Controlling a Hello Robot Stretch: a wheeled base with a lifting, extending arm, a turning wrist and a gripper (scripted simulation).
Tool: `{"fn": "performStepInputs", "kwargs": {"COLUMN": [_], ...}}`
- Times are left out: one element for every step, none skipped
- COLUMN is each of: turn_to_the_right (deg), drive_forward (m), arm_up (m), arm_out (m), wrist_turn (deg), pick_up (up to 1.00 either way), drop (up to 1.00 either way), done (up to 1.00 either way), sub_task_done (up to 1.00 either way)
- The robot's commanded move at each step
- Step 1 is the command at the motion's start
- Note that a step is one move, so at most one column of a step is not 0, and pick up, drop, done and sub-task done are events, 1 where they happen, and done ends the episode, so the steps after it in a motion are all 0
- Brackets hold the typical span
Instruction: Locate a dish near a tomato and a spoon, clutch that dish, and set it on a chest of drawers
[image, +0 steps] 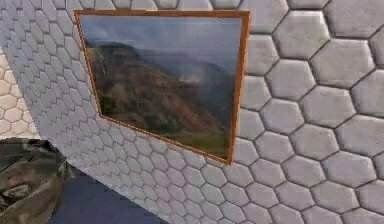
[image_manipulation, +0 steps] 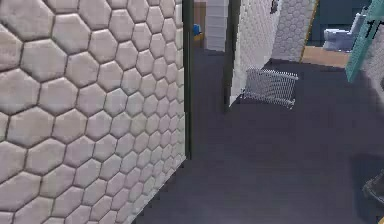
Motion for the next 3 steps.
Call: {"fn": "performStepInputs", "kwargs": {"turn_to_the_right": [45.0,45.0,33.0], "drive_forward": [0.0,0.0,0.0], "arm_up": [0.0,0.0,0.0], "arm_out": [0.0,0.0,0.0], "wrist_turn": [0.0,0.0,0.0], "pick_up": [0.0,0.0,0.0], "drop": [0.0,0.0,0.0], "done": [0.0,0.0,0.0], "sub_task_done": [0.0,0.0,0.0]}}
